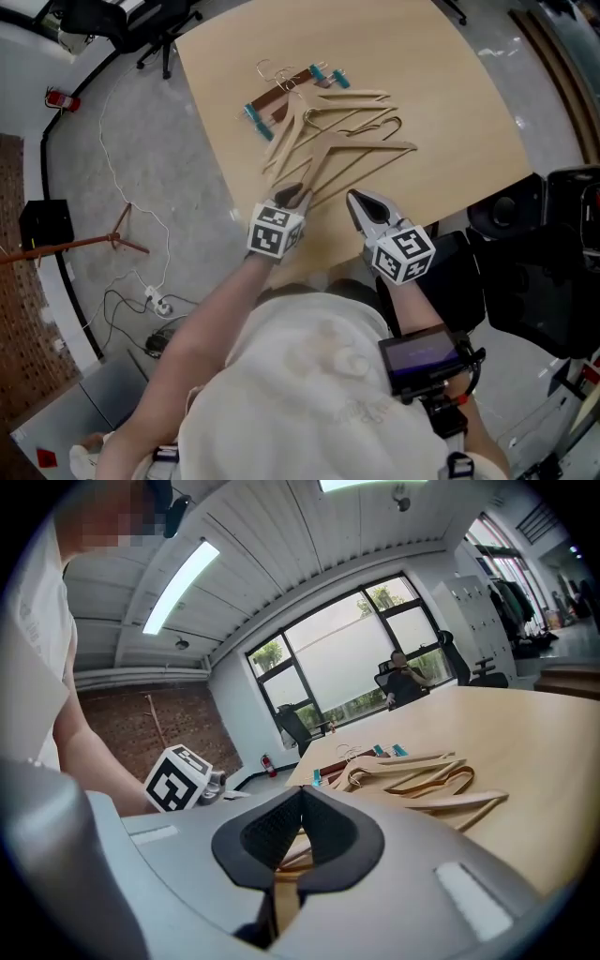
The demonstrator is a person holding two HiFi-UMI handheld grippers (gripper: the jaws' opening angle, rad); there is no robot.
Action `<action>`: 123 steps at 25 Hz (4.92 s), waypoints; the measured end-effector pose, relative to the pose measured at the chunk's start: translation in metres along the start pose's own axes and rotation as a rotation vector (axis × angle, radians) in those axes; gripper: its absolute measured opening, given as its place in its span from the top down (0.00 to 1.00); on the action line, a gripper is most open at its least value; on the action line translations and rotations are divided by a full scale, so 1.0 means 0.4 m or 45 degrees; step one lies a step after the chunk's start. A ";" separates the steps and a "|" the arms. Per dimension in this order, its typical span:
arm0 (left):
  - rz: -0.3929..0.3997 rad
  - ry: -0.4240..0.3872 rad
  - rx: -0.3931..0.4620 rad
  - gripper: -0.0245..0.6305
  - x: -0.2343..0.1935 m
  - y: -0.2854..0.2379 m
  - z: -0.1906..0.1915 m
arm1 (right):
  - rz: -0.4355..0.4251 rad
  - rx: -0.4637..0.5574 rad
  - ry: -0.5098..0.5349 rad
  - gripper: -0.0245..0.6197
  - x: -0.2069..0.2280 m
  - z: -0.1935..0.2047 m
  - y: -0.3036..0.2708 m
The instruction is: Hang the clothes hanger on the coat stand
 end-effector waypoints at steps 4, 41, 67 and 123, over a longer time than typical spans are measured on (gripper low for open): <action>-0.061 0.001 -0.083 0.65 -0.016 -0.108 -0.047 | -0.008 -0.010 -0.030 0.94 0.053 -0.004 0.010; -0.546 -0.147 -0.079 0.73 0.012 -0.142 -0.116 | -0.029 0.047 -0.109 0.94 0.205 -0.023 0.078; -0.998 -0.281 0.456 0.73 -0.064 0.404 -0.160 | -0.483 0.168 0.312 0.94 -0.152 -0.206 -0.036; -1.931 0.168 0.201 0.73 -0.577 1.603 0.809 | -1.378 -0.132 0.544 0.94 -1.552 0.059 -0.828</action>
Point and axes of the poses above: the fingertips, and each gripper's own axes: y backward along the fingers, x to its right, z out of its underside, the point moved 7 cm from there along y, backward along the fingers, and after that the axes turned 4 degrees about -x, right-handed, at the moved point
